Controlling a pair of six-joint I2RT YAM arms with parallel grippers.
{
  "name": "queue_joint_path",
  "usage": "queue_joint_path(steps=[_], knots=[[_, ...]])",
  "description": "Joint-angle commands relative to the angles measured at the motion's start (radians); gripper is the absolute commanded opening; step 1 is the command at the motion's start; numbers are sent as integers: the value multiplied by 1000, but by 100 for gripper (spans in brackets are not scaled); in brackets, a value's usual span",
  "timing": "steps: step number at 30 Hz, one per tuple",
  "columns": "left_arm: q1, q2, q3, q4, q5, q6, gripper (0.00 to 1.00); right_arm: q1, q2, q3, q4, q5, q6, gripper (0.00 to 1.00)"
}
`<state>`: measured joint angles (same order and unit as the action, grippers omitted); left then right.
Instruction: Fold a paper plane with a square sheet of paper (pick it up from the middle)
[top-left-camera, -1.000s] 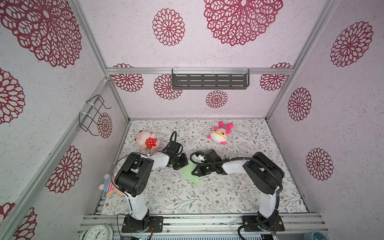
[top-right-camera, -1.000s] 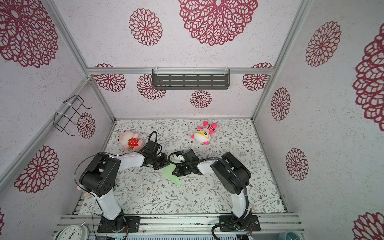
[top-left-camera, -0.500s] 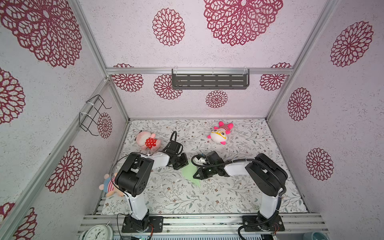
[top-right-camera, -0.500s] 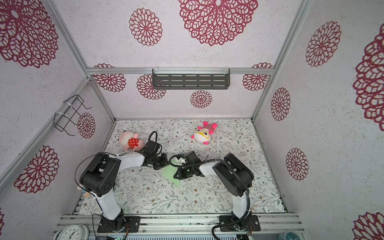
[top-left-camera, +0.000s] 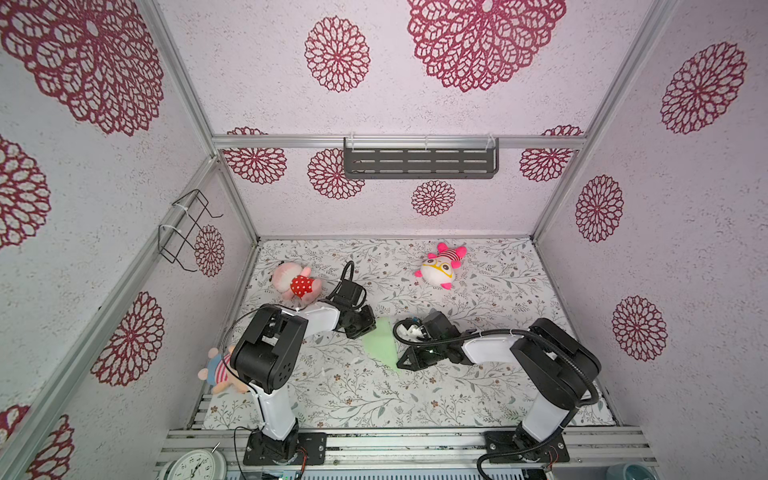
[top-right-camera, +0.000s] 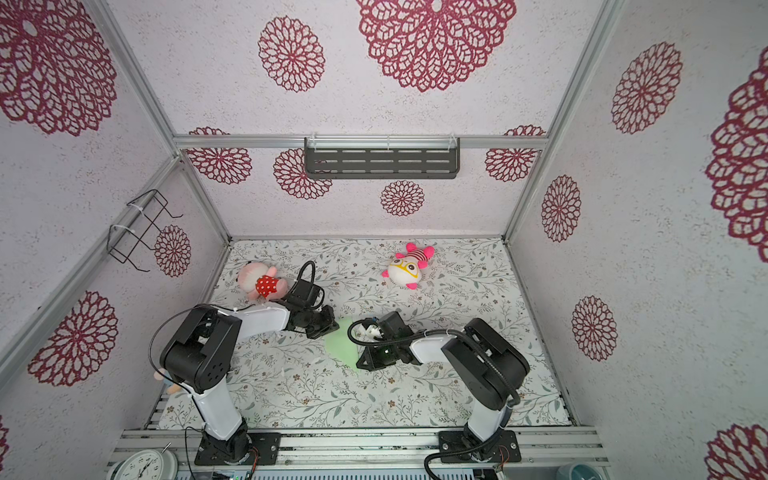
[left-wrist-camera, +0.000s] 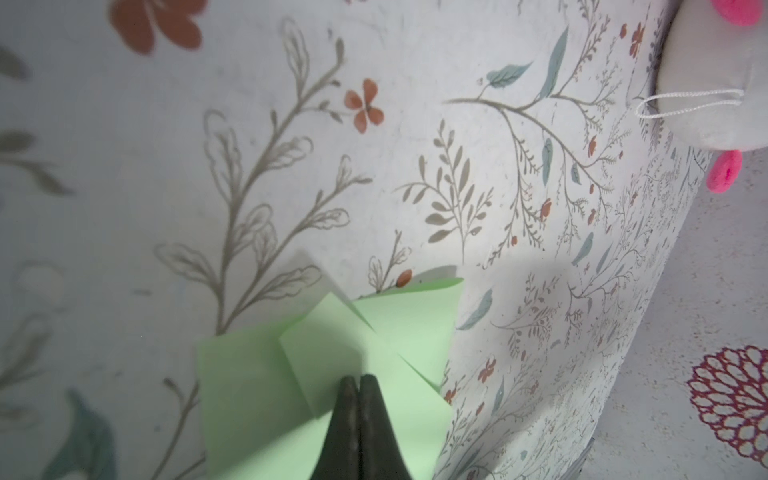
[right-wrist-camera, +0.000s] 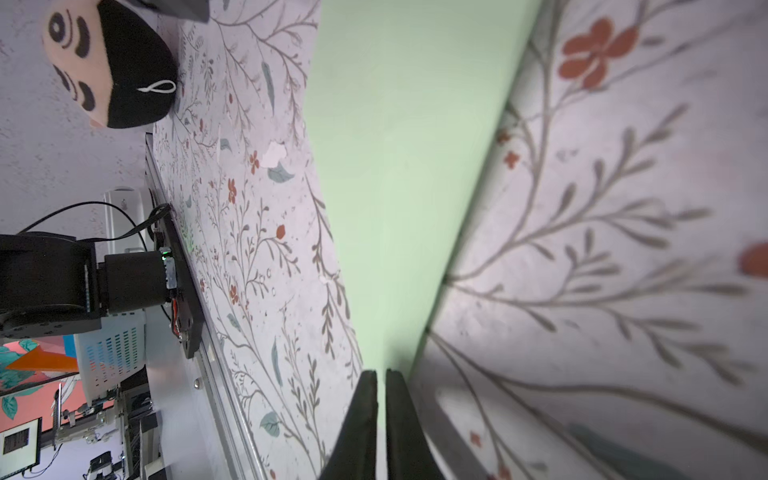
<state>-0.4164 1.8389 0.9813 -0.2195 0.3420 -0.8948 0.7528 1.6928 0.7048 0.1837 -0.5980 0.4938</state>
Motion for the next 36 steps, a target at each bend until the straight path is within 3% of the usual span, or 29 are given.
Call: queue_joint_path(steps=[1,3,6,10,16,23,36], knots=[[-1,-65,49,-19,-5,-11,11,-3,-122,-14,110,106,6,18],[3,-118,64,-22,-14,-33,21,-8,-177,-46,193,185,34,33],[18,-195,46,-17,-42,-56,32,-16,-227,-76,270,286,41,44],[39,-286,-45,44,-54,-71,52,-35,-209,-50,305,318,48,49],[41,-369,-217,202,-4,-59,69,-66,-55,47,313,139,74,42],[35,-327,-328,349,74,-122,69,-66,72,131,245,113,63,34],[4,-127,-282,448,211,-145,56,-75,150,165,171,150,63,23]])
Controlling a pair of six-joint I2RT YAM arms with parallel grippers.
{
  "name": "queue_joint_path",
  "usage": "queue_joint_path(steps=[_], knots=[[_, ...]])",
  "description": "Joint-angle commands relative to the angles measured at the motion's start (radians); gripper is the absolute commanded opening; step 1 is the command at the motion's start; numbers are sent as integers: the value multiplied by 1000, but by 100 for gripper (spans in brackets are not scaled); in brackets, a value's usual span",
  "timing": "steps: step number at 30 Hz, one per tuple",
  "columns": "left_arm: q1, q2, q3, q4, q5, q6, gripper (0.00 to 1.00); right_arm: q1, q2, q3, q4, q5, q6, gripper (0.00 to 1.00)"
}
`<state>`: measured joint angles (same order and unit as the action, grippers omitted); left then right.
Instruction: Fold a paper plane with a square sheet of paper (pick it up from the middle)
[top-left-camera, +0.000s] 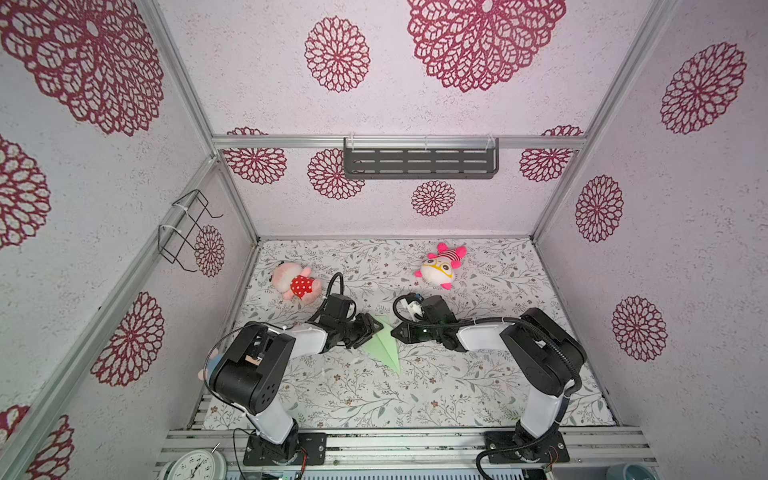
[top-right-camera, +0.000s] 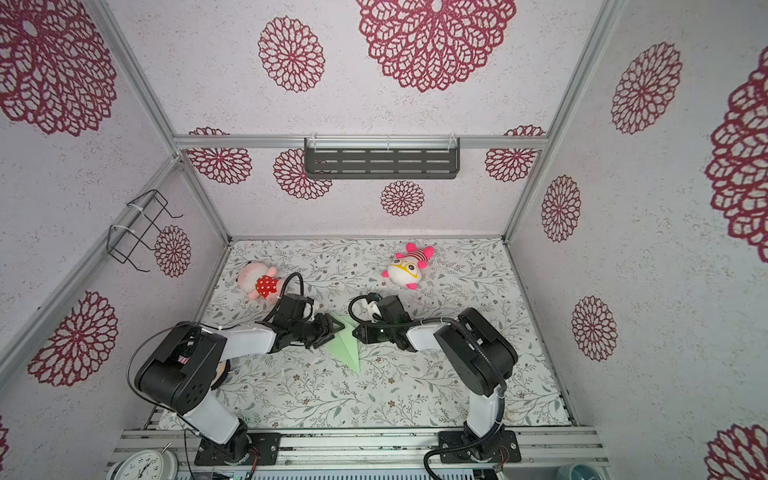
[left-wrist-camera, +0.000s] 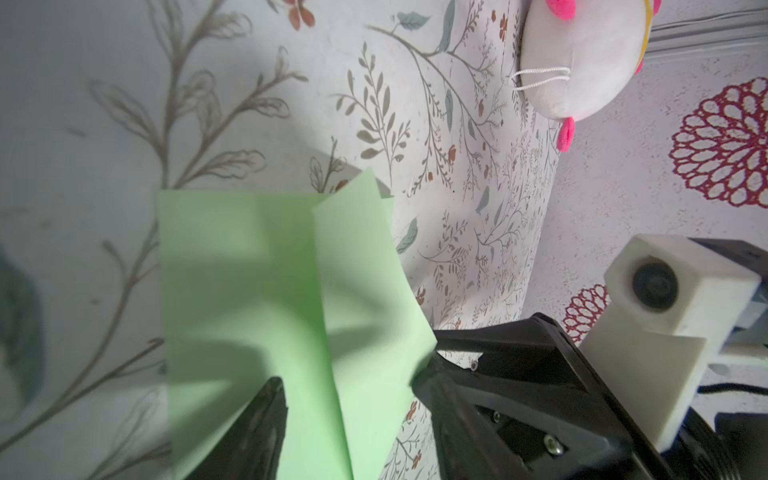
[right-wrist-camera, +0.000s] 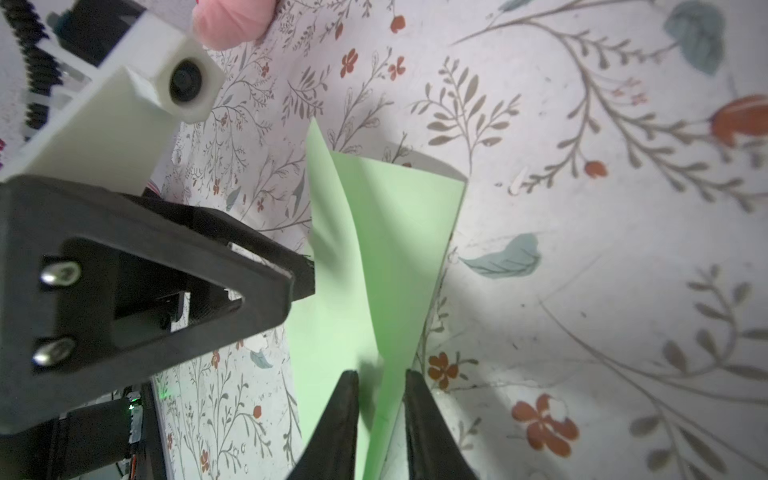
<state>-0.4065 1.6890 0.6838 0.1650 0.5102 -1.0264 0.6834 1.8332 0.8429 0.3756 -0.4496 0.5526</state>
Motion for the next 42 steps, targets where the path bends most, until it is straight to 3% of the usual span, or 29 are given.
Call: queue_joint_path(steps=[1,13,20,24,28,31,33,34,37,42], knots=[[-5,33,17,74,57,-15,56,-6,16,30,-25,-3,4,22],[-14,108,52,151,133,-6,34,-10,37,41,-40,7,13,18],[-14,101,57,144,90,47,11,-22,-34,9,-11,60,35,20],[-13,88,75,115,51,74,3,-40,-142,-17,-34,157,27,31],[-12,34,121,-34,-11,153,2,-59,-288,-69,-59,305,-21,53],[-20,-35,177,-236,-99,237,2,-68,-399,-115,-69,425,-74,64],[-30,-80,228,-403,-191,289,2,-79,-465,-142,-77,492,-93,78],[-40,-100,263,-504,-252,319,2,-88,-494,-150,-86,519,-103,87],[-79,-126,386,-784,-468,371,2,-116,-554,-164,-98,550,-141,99],[-161,-88,596,-1192,-852,364,2,-176,-602,-160,-134,546,-163,99]])
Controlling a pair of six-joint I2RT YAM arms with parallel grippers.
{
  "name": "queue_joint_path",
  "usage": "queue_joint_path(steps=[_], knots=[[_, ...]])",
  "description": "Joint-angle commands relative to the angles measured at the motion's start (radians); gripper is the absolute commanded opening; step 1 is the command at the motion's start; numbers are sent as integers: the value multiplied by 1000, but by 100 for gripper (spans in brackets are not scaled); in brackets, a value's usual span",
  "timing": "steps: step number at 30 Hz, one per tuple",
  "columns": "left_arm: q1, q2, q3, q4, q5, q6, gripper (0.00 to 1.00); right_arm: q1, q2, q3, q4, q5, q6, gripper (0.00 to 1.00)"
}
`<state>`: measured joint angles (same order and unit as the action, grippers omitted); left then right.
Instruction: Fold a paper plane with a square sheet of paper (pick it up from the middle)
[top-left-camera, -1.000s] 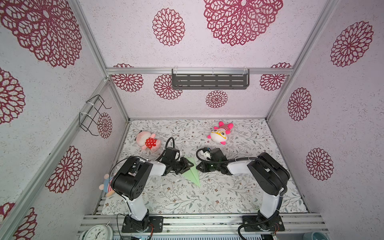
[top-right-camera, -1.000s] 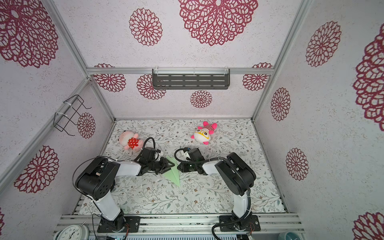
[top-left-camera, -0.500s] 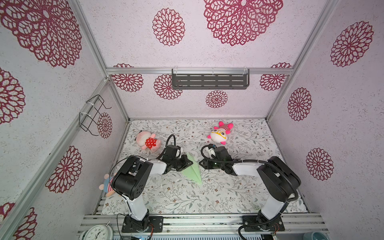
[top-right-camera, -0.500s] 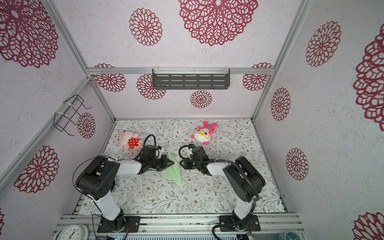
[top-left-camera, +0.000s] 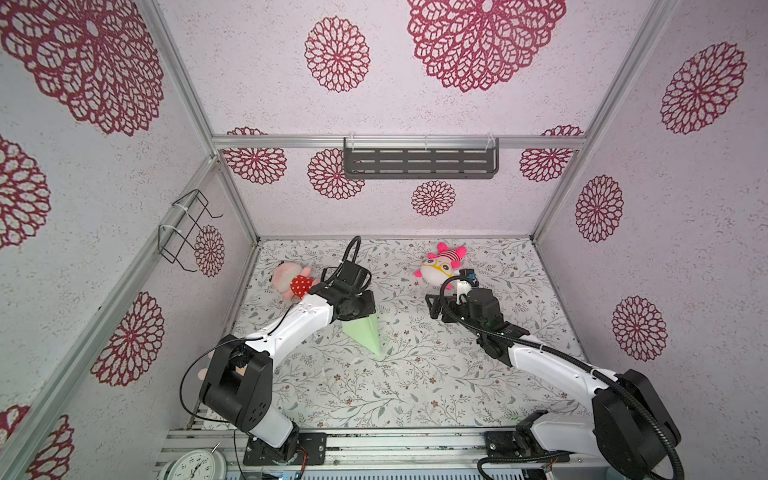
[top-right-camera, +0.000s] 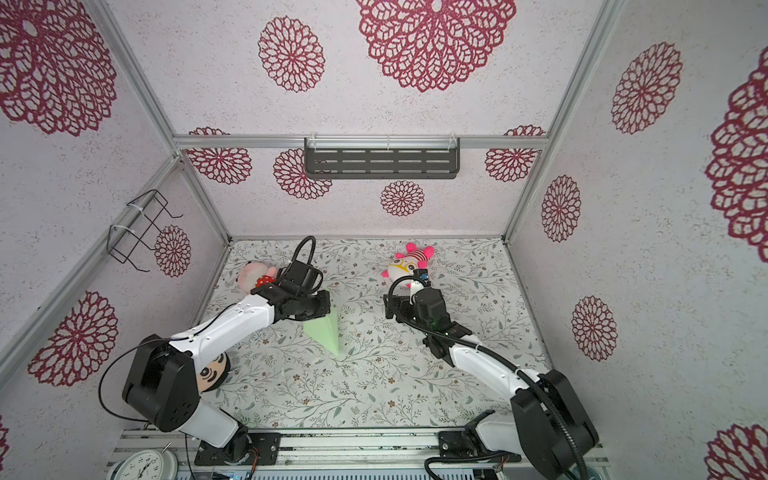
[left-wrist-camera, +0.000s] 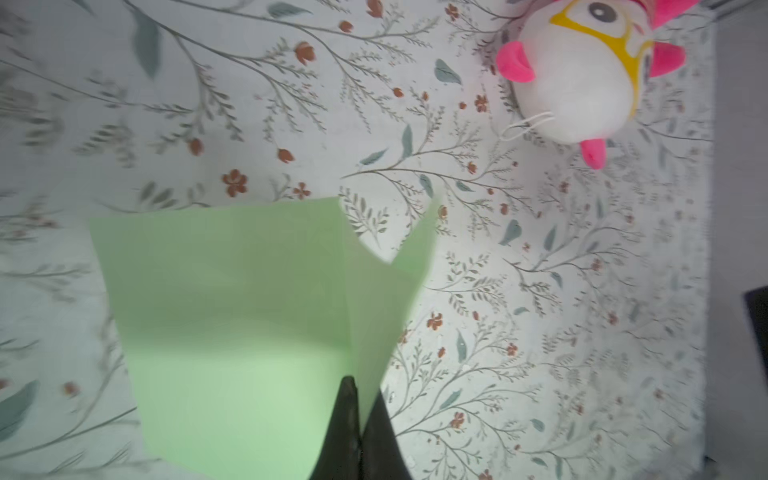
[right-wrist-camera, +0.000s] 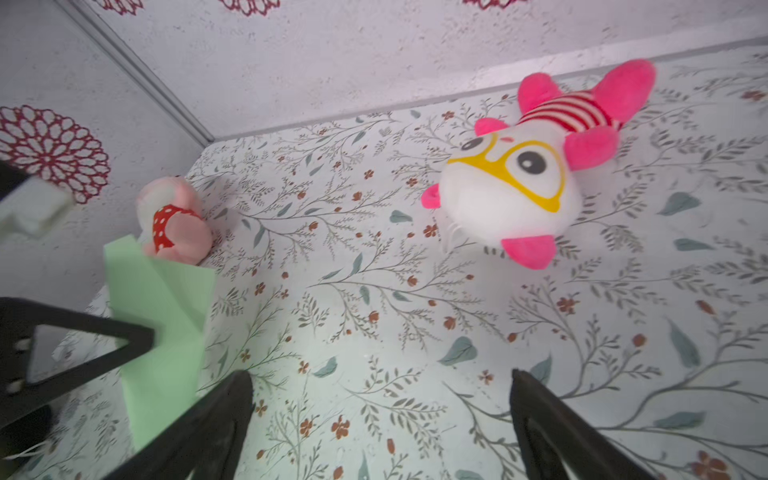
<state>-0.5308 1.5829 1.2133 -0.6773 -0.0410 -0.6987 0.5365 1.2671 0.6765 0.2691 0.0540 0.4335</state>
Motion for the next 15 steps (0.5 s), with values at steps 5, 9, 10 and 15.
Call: queue_joint_path(steps=[5,9,10,15], knots=[[-100,128,220,-589,-573,-77,2,-87,-45,10,-46,-6,-72,99],[-140,276,307,-700,-670,-171,2,-124,-61,0,-78,-28,-63,99],[-147,319,330,-735,-697,-197,2,-131,-63,-2,-86,-37,-68,99],[-167,543,444,-840,-750,-248,2,-160,-67,-6,-107,-13,-77,99]])
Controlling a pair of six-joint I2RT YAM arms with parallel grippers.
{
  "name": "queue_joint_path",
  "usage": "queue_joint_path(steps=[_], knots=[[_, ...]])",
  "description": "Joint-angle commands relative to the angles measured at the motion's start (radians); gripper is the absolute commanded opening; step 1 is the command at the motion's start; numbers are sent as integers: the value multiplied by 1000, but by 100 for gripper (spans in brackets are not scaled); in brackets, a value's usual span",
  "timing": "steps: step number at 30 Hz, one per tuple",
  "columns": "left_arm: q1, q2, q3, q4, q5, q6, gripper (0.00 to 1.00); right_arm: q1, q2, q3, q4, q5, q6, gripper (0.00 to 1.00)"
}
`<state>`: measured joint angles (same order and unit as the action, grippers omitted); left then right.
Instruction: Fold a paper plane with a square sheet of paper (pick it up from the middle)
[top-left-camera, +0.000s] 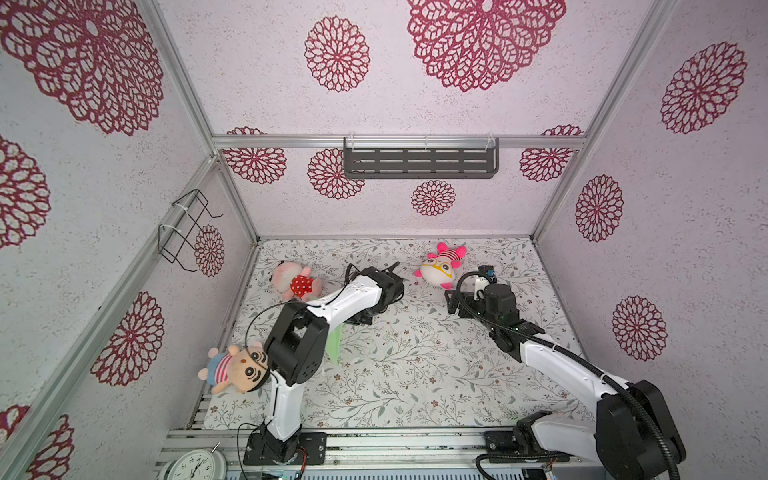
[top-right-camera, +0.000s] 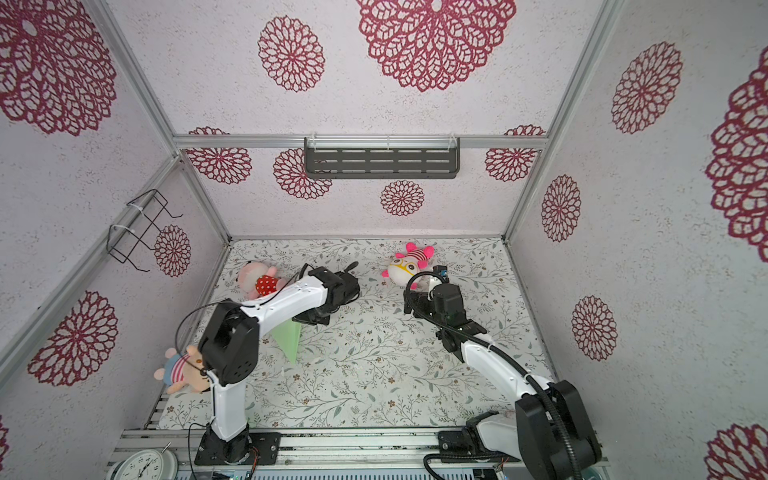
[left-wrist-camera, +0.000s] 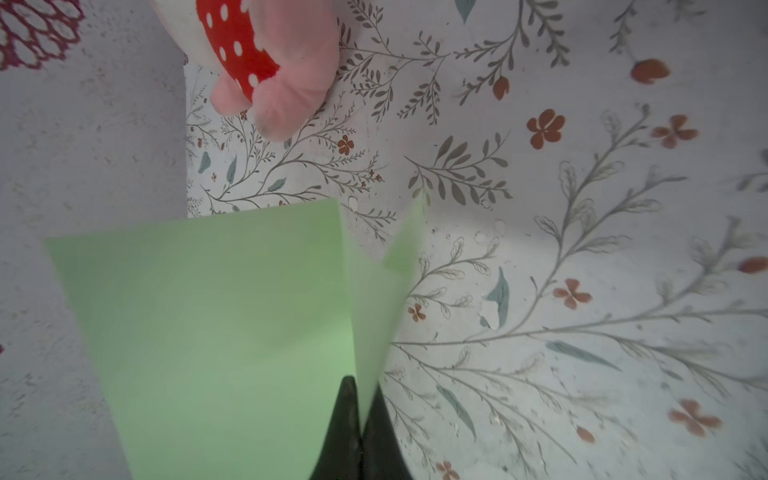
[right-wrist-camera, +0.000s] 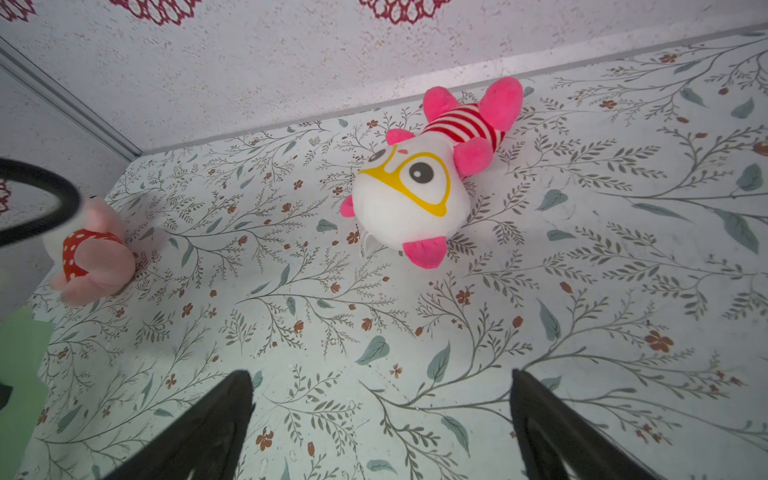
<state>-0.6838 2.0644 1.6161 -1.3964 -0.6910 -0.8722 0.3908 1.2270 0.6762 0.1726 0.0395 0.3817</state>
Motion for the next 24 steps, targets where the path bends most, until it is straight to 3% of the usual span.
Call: queue_joint_path(steps=[1,7,12,17,24], knots=[[-18,89,55,-114,-97,-71,2,-19,-26,-7,-7,-3,-24,99],[-30,191,99,-45,-47,-45,3,-30,-13,-13,-1,-11,-20,99],[-31,207,47,150,85,8,5,-37,2,-17,11,-22,-15,99],[-33,225,44,217,135,7,10,-42,23,-15,20,-45,-10,99],[-39,204,71,293,233,36,28,-47,60,-21,77,-46,21,99]])
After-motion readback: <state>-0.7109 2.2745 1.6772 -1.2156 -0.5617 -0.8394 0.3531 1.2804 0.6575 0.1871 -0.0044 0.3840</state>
